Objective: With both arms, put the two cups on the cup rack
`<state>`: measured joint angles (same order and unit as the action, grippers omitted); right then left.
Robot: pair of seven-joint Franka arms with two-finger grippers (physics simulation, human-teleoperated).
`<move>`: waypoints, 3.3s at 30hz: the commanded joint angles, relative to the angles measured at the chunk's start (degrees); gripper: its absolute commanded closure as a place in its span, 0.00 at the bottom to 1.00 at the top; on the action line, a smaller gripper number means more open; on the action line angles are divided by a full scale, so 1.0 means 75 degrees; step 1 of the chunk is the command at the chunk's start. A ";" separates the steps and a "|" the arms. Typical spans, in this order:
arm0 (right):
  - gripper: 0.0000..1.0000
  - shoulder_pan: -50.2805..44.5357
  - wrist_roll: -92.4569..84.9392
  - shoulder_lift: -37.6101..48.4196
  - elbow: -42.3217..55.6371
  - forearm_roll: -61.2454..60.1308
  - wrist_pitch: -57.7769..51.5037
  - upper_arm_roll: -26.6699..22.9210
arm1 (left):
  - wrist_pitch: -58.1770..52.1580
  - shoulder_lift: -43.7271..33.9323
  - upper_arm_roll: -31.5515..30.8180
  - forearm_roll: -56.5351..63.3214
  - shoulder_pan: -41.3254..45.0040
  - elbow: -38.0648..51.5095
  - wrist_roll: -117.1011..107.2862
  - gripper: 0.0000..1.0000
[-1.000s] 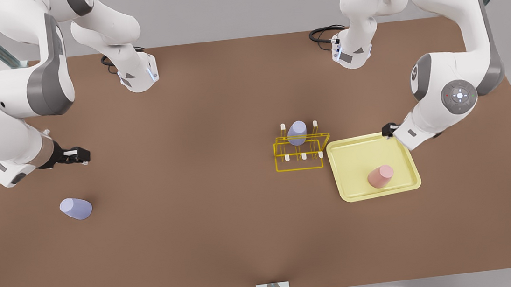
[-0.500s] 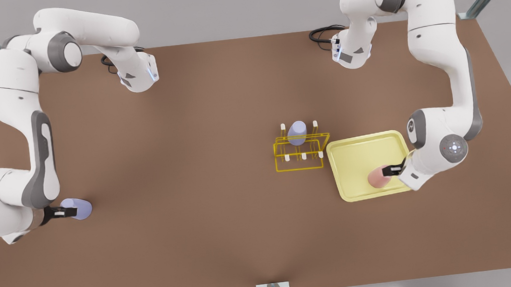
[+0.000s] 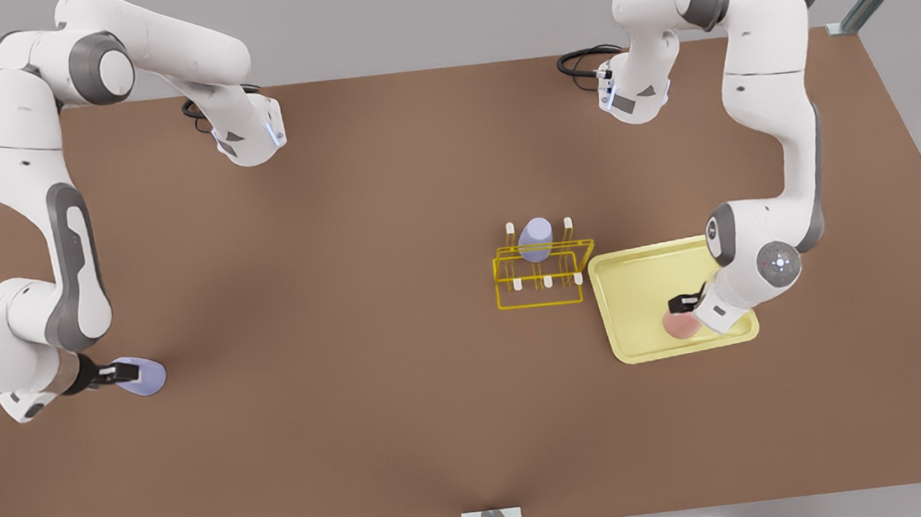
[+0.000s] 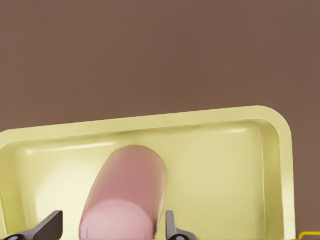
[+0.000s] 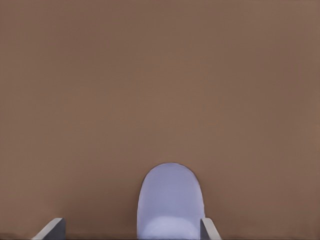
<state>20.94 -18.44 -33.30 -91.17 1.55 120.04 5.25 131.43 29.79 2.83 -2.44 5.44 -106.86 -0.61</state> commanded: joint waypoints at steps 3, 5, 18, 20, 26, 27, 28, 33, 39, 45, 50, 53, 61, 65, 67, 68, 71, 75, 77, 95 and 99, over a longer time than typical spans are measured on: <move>0.00 0.0009 -0.1327 0.0034 -0.0196 0.0262 0.0085 -0.0126 | 0.0664 0.0059 -0.0061 0.0009 -0.0010 -0.0202 0.0093 0.00; 0.00 0.0009 -0.1257 0.0034 -0.0325 0.0239 0.0202 -0.0196 | 0.0675 0.0153 -0.0073 0.0009 -0.0010 -0.0202 0.0093 0.00; 0.00 0.0220 -0.1057 -0.0271 -0.1145 0.0040 0.1936 -0.0196 | 0.1039 0.0422 -0.0085 0.0021 -0.0010 -0.0190 0.0093 0.12; 0.00 0.0232 -0.1057 -0.0330 -0.1145 0.0040 0.1983 -0.0184 | 0.1039 0.0411 -0.0096 0.0021 -0.0010 -0.0190 0.0093 0.14; 0.00 0.0232 -0.1057 -0.0400 -0.1379 0.0040 0.1972 -0.0184 | 0.0980 0.0247 -0.0178 0.0009 -0.0034 -0.0202 0.0105 0.18; 0.00 0.0232 -0.1069 -0.0353 -0.1485 0.0040 0.1972 -0.0173 | 0.0980 0.0247 -0.0178 0.0021 -0.0046 -0.0202 0.0093 0.20; 0.00 0.0244 -0.1069 -0.0330 -0.1567 0.0040 0.1972 -0.0173 | 0.0980 0.0235 -0.0178 0.0021 -0.0046 -0.0190 0.0093 0.20; 0.00 0.0290 -0.1081 -0.0365 -0.1591 0.0052 0.1983 -0.0173 | -0.0637 -0.0620 -0.0366 -0.0002 0.0001 -0.0178 -0.0187 0.20; 0.02 0.0290 -0.1081 -0.0377 -0.1579 0.0052 0.1983 -0.0161 | -0.3179 -0.0867 -0.0471 0.0044 0.1337 0.1520 -0.2812 0.20; 0.15 0.0267 -0.1081 -0.0388 -0.1391 -0.0066 0.1972 -0.0126 | -0.5219 -0.0175 -0.1010 0.0021 0.1806 0.2986 -0.4325 0.20; 0.18 0.0232 -0.1139 -0.0412 -0.1122 -0.0335 0.1913 -0.0079 | -0.5160 -0.0246 -0.1233 -0.0026 0.1829 0.2763 -0.4618 0.20; 0.18 0.0232 -0.1186 -0.0388 -0.0923 -0.0523 0.1773 0.0237 | -0.5207 -0.0374 -0.1233 -0.0026 0.1818 0.2423 -0.4618 0.19; 0.18 -0.0728 -0.1128 -0.0400 -0.0185 -0.0511 0.1351 0.1937 | -0.4375 -0.0363 -0.1339 -0.0424 0.1595 0.2353 -0.4606 0.18; 0.18 -0.2216 -0.1046 -0.0529 0.0529 -0.0827 0.1351 0.1937 | -0.4246 -0.0363 -0.1339 -0.0436 0.1501 0.2365 -0.4594 0.04; 0.18 -0.2592 -0.0976 -0.0588 0.0869 -0.0863 0.1351 0.1937 | -0.4117 -0.0363 -0.1339 -0.0541 0.1501 0.2365 -0.4606 0.04; 0.18 -0.2721 -0.0964 -0.0588 0.0999 -0.0863 0.1362 0.2065 | -0.4129 -0.0374 -0.1339 -0.0541 0.1490 0.2365 -0.4606 0.03; 0.17 -0.3365 -0.0320 -0.0904 0.1737 -0.0863 0.1362 0.2511 | -0.5510 -0.0539 -0.1303 0.0347 0.0999 0.2915 -0.3707 0.00; 0.17 -0.4584 0.0700 -0.1337 0.2557 -0.0898 0.1444 0.2522 | -0.5830 -0.2047 -0.1303 0.1357 -0.0150 0.2614 0.0020 0.00; 0.17 -0.4912 0.0993 -0.1373 0.2733 -0.0898 0.1503 0.2511 | -0.5805 -0.2437 -0.1339 0.1182 -0.0257 0.2587 0.0129 0.00; 0.17 -0.6002 0.1134 -0.1994 0.3261 -0.0898 0.1479 0.2874 | -0.6297 -0.2238 -0.1339 0.1134 -0.0432 0.2763 -0.0375 0.00; 0.17 -0.6248 0.1181 -0.2134 0.3273 -0.0874 0.1491 0.2863 | -0.6274 -0.2238 -0.1327 0.1134 -0.0432 0.2763 -0.0375 0.00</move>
<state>-25.61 -14.00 -49.15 -66.69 -5.22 131.27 26.74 84.54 13.11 -7.13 6.03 2.20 -86.15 -8.87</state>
